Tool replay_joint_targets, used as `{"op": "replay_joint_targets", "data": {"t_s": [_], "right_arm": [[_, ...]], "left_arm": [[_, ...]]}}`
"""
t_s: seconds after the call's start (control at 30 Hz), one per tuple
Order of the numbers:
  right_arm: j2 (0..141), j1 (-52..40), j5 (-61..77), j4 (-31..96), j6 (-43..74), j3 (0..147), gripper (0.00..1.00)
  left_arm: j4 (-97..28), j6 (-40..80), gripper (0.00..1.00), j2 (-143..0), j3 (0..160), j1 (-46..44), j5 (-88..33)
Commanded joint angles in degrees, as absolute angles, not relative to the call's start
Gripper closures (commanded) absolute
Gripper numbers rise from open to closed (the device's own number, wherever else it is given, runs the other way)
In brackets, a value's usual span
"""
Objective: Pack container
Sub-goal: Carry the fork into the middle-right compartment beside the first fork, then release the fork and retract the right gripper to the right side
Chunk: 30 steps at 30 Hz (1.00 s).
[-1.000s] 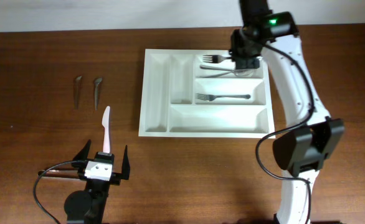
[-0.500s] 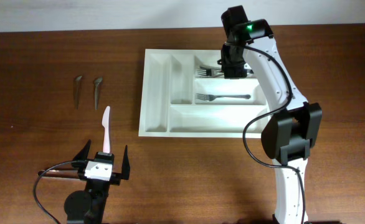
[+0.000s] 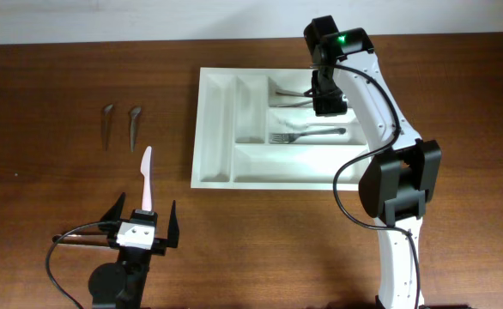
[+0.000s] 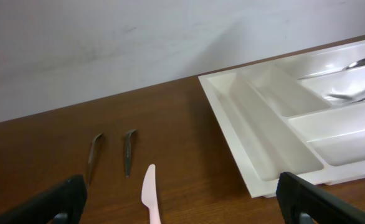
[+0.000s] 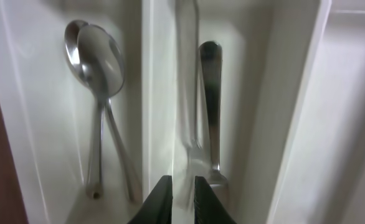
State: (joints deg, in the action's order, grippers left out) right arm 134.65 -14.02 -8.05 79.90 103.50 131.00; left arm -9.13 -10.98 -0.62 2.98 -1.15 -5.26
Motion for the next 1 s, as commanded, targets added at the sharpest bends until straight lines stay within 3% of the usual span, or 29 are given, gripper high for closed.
{"op": "replay_joint_targets", "data": {"t_s": [0.0, 0.07, 0.33, 0.4, 0.47, 0.7, 0.8, 0.97], "right_arm": [[135.5, -14.1, -10.4, 79.5, 104.0, 129.2, 0.87], [135.5, -14.0, -10.7, 79.5, 104.0, 128.9, 0.83], [135.3, -11.2, -18.5, 80.6, 88.0, 129.8, 0.39], [134.8, -9.5, -19.8, 80.9, 82.1, 130.9, 0.26], [133.8, -7.6, -20.5, 80.8, 75.2, 131.9, 0.04], [130.6, 0.0, -22.6, 80.8, 45.6, 138.2, 0.01], [129.7, 3.5, -22.5, 81.2, 20.6, 142.6, 0.01], [127.7, 5.3, -22.5, 85.0, -1.9, 144.5, 0.01]], "left_arm": [[-9.0, -11.4, 0.01, -0.3, 2.6, -0.8, -4.7], [-9.0, -11.4, 0.01, -0.3, 2.6, -0.8, -4.7], [-9.0, -11.4, 0.01, -0.3, 2.6, -0.8, -4.7], [-9.0, -11.4, 0.01, -0.3, 2.6, -0.8, -4.7], [-9.0, -11.4, 0.01, -0.3, 2.6, -0.8, -4.7], [-9.0, -11.4, 0.01, -0.3, 2.6, -0.8, -4.7], [-9.0, -11.4, 0.01, -0.3, 2.6, -0.8, -4.7], [-9.0, -11.4, 0.01, -0.3, 2.6, -0.8, -4.7]]}}
